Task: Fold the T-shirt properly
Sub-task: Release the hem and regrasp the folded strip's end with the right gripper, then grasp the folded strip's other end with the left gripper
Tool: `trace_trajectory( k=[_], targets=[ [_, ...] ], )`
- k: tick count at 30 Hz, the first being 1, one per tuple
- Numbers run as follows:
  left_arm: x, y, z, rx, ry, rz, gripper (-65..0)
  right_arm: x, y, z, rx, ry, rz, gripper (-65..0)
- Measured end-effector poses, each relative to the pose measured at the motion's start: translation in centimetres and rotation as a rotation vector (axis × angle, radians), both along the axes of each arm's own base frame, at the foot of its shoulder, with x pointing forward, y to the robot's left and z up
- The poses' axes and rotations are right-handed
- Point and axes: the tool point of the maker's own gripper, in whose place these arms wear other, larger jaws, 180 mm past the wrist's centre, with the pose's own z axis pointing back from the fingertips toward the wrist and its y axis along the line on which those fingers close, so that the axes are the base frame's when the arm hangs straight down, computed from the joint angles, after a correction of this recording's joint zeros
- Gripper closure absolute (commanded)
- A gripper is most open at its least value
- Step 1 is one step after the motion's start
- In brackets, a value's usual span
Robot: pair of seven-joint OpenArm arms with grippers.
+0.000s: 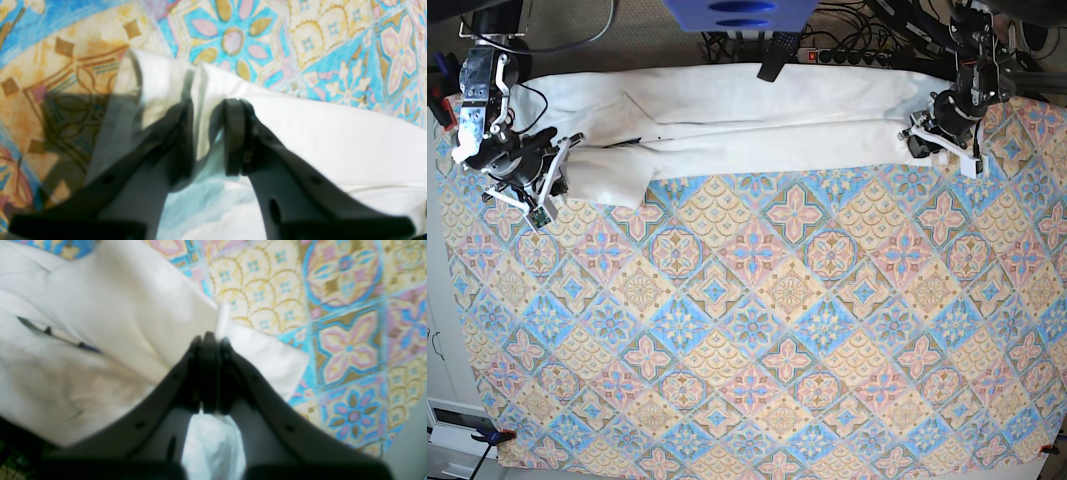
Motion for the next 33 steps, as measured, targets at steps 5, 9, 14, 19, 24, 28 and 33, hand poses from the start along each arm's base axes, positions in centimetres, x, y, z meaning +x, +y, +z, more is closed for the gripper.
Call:
trace_trajectory(
  k=[5, 9, 14, 19, 24, 28, 33],
  targets=[
    [0.0, 0.0, 0.0, 0.000, -0.001, 0.000, -14.5, -2.5, 0.4, 0.2, -0.023, 0.039, 0.019, 0.0],
    [0.0, 0.0, 0.0, 0.000, -0.001, 0.000, -14.5, -4.2, 0.2, -0.2, -0.041, 0.081, 0.021, 0.0],
    [0.0, 0.0, 0.0, 0.000, -0.001, 0.000, -14.5, -5.7, 0.3, -0.8, -0.042, 0.117, 0.024, -0.1],
    [0.0, 0.0, 0.0, 0.000, -0.001, 0.000, -14.5, -6.9, 0.3, -1.3, -0.042, 0.147, 0.025, -0.8],
    [0.0, 0.0, 0.0, 0.000, -0.001, 0.000, -14.5, -6.6, 0.3, -1.2, -0.043, 0.139, 0.025, -7.0],
    [0.0, 0.0, 0.0, 0.000, -0.001, 0.000, -14.5, -7.0, 0.0, -1.3, -0.051, 0.158, 0.018, -9.1],
    [0.0, 0.8, 0.2, 0.008, -0.005, 0.022, -14.5, -7.3, -2.4, -0.8, -0.098, 0.170, -0.042, -9.3]
  ],
)
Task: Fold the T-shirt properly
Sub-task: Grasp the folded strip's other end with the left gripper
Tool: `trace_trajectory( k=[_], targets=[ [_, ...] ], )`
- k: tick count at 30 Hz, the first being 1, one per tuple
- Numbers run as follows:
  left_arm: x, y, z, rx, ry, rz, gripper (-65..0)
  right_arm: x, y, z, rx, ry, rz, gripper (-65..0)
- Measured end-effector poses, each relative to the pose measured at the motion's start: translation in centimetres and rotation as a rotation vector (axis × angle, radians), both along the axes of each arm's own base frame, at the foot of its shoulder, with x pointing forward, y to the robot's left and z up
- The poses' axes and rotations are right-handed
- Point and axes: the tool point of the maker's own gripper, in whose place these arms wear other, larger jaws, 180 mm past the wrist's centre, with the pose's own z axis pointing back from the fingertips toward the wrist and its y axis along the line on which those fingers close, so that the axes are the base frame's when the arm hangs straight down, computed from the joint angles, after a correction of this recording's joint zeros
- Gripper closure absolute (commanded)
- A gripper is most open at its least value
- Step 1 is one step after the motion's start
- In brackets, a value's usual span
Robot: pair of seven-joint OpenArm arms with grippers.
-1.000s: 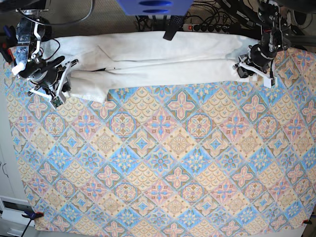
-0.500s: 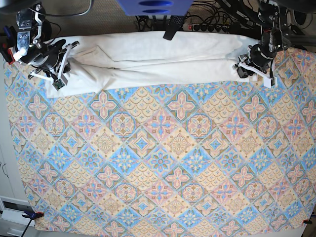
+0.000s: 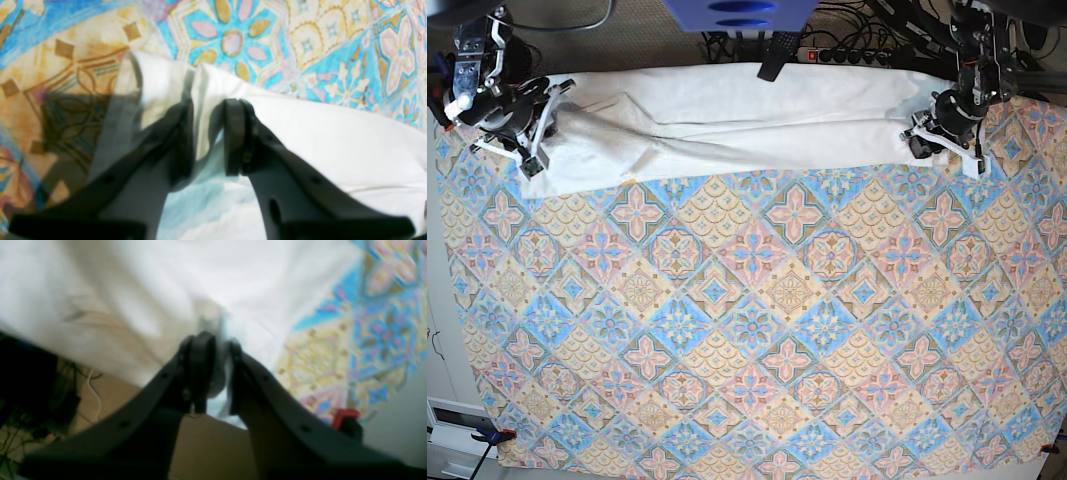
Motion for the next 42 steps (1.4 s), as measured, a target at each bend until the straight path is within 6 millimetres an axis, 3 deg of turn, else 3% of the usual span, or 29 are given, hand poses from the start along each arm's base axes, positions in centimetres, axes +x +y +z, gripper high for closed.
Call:
trace_trajectory(
  k=[7, 11, 22, 26, 28, 30, 38, 42],
  targets=[
    [0.0, 0.3, 0.0, 0.004, 0.001, 0.006, -15.2, 0.4, -1.1, 0.6, -0.011, -0.022, -0.033, -21.0],
    [0.0, 0.4, 0.0, 0.004, 0.001, 0.007, -15.4, 0.3, -2.1, 0.9, -0.030, -0.027, -0.058, -24.1],
    [-0.6, 1.8, 0.3, 0.033, 0.048, -0.037, -31.6, 0.3, -4.5, 2.0, -0.062, -0.059, -0.126, -24.4],
    [-0.5, 4.5, 2.0, 0.063, 0.054, 0.015, -34.0, 0.3, -3.2, 1.5, -0.055, -0.042, -0.082, -24.1],
    [-0.8, 5.8, 2.5, 0.078, 0.076, 0.029, -34.2, 0.5, -0.9, 1.1, -0.012, -0.037, -0.021, -24.1],
    [-1.4, 5.8, 2.2, 0.072, 0.113, 0.018, -34.3, 0.7, 1.1, 0.7, 0.033, -0.035, 0.018, -24.1],
    [-2.7, 6.1, 2.5, 0.092, 0.220, -0.139, -34.4, 1.9, 3.7, 0.4, 0.079, -0.053, 0.058, -24.0],
    [-2.9, 6.3, 2.6, 0.100, 0.236, -0.145, -34.4, 1.7, 3.0, 0.3, 0.047, -0.040, 0.055, -24.0]
  ],
)
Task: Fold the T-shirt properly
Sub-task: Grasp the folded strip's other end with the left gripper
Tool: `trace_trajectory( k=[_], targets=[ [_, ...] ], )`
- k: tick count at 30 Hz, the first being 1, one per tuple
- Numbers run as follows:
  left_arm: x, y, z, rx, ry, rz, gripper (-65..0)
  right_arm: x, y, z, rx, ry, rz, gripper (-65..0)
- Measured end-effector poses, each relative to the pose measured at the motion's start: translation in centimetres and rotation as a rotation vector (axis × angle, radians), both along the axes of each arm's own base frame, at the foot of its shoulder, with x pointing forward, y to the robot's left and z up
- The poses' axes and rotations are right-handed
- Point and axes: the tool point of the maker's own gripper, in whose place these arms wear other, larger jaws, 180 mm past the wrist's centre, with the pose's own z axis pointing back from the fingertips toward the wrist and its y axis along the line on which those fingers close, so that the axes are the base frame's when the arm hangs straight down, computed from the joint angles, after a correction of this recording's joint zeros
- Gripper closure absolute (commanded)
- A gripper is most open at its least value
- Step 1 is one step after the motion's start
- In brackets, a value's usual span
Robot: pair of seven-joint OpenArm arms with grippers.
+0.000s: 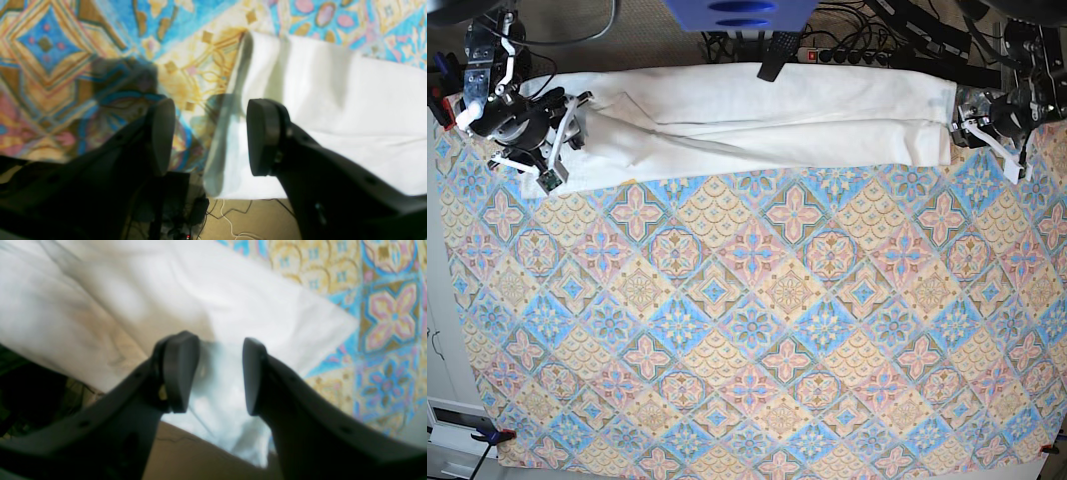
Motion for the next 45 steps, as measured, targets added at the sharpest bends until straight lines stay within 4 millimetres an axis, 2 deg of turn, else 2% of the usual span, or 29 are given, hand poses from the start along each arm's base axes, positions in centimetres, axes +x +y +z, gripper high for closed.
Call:
trace_trajectory(
  k=[5, 9, 11, 15, 20, 22, 25, 34, 37, 42, 45],
  targets=[
    [-0.1, -0.2, -0.1, -0.003, 0.006, -0.005, -34.4, 0.1, 0.2, 0.1, 0.014, -0.008, -0.002, -24.0],
    [-0.4, -2.1, -0.9, -0.042, 0.026, -0.043, -34.5, 0.1, 0.1, 0.0, 0.011, -0.005, -0.002, -24.0],
    [-0.5, -2.4, -1.0, -0.046, 0.029, -0.053, -35.1, 0.0, 0.1, 0.0, 0.011, -0.004, -0.002, -24.0],
    [-1.3, -2.3, -1.1, -0.040, 0.039, -0.093, -43.6, 0.0, 0.1, 0.0, 0.011, -0.004, -0.002, -24.0],
    [-1.7, -2.8, -1.0, -0.054, 0.035, -0.156, -59.0, 0.0, 0.0, 0.0, 0.007, -0.003, -0.003, -24.0],
    [-1.9, -2.5, -0.7, -0.046, 0.039, -0.192, -61.5, 0.0, 0.1, 0.0, 0.008, -0.004, -0.002, -24.0],
    [-1.9, -1.9, -0.6, -0.027, 0.042, -0.192, -61.3, 0.0, 0.0, 0.0, 0.007, -0.002, -0.002, -24.0],
    [-1.8, -2.2, -0.6, -0.036, 0.037, -0.192, -61.3, 0.0, 0.1, 0.0, 0.008, -0.004, -0.002, -24.0],
    [-1.4, -2.3, -0.5, -0.038, 0.031, -0.196, -61.3, 0.0, 0.0, 0.0, 0.007, -0.003, -0.003, -24.0],
    [0.3, -3.0, -0.3, -0.051, -0.014, -0.189, -61.3, 0.0, 0.4, -0.1, 0.018, -0.005, -0.008, -24.0],
    [0.0, -3.4, -0.6, -0.059, -0.008, -0.185, -61.3, 0.0, 0.4, -0.1, 0.019, -0.003, -0.008, -24.0]
  ],
)
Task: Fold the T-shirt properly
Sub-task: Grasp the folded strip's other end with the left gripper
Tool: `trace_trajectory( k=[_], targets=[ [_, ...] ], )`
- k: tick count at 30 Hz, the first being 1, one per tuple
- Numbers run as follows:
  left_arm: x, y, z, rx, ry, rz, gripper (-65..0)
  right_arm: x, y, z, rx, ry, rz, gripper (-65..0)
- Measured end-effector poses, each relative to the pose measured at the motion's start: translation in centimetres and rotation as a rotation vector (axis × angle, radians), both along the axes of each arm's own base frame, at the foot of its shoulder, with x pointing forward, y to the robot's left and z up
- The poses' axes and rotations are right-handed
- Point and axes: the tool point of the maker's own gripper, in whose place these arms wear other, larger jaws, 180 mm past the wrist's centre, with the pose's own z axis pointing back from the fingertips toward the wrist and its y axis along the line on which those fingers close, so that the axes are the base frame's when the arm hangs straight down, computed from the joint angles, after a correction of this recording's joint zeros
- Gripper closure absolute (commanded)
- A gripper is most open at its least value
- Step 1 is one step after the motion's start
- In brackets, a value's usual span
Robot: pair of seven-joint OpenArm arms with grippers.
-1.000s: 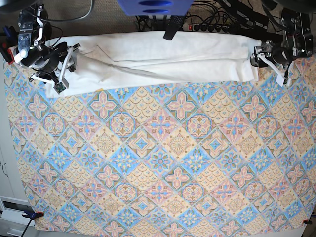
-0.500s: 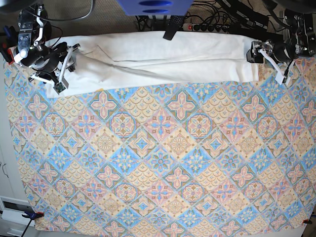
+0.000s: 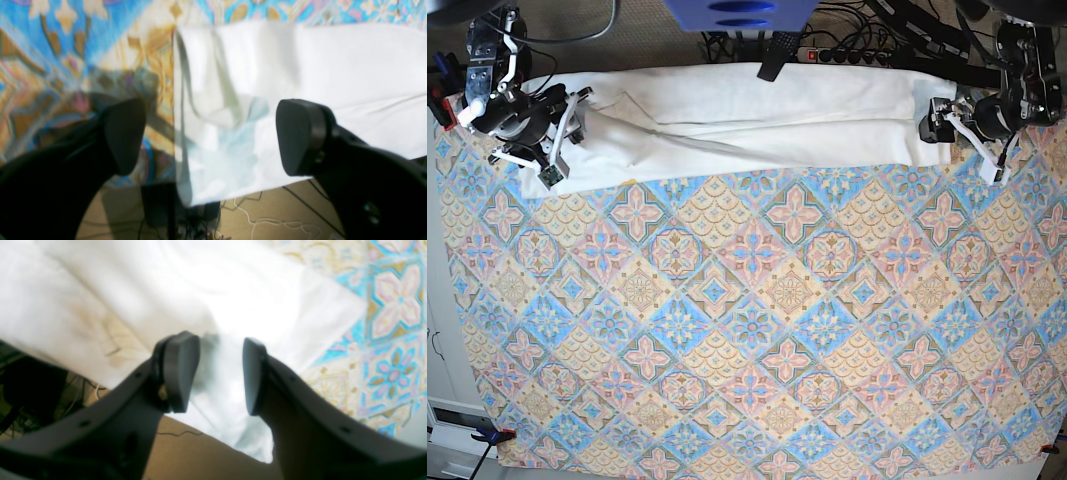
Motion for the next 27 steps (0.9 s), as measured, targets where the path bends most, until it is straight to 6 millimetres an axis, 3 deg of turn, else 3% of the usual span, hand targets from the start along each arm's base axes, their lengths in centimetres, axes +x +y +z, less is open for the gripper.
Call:
trace_trajectory(
  k=[10, 16, 19, 23, 24, 27],
  targets=[
    [-0.8, 0.2, -2.3, -0.002, 0.062, 0.016, -61.3, 0.0, 0.0, 0.0, -0.001, 0.000, 0.000, -24.0],
    [-0.5, -1.0, -2.8, -0.005, 0.037, -0.006, -60.3, 0.0, 0.0, 0.0, 0.002, 0.000, 0.000, -24.0],
    [-0.8, -2.5, -3.3, -0.021, 0.051, -0.046, -47.2, 0.0, 0.0, 0.0, -0.001, 0.000, 0.000, -24.0],
    [-0.8, -2.9, -3.4, -0.056, 0.045, -0.016, -16.2, 0.0, 0.0, 0.0, 0.000, -0.001, 0.000, -24.0],
    [-0.9, -3.4, -3.5, -0.078, 0.043, -0.009, -12.8, 0.0, 0.0, 0.0, 0.000, 0.000, 0.000, -24.0],
    [-0.5, -4.0, -3.1, -0.125, 0.025, 0.013, -15.4, 0.0, 0.0, 0.0, 0.000, 0.000, 0.000, -24.0]
  ],
)
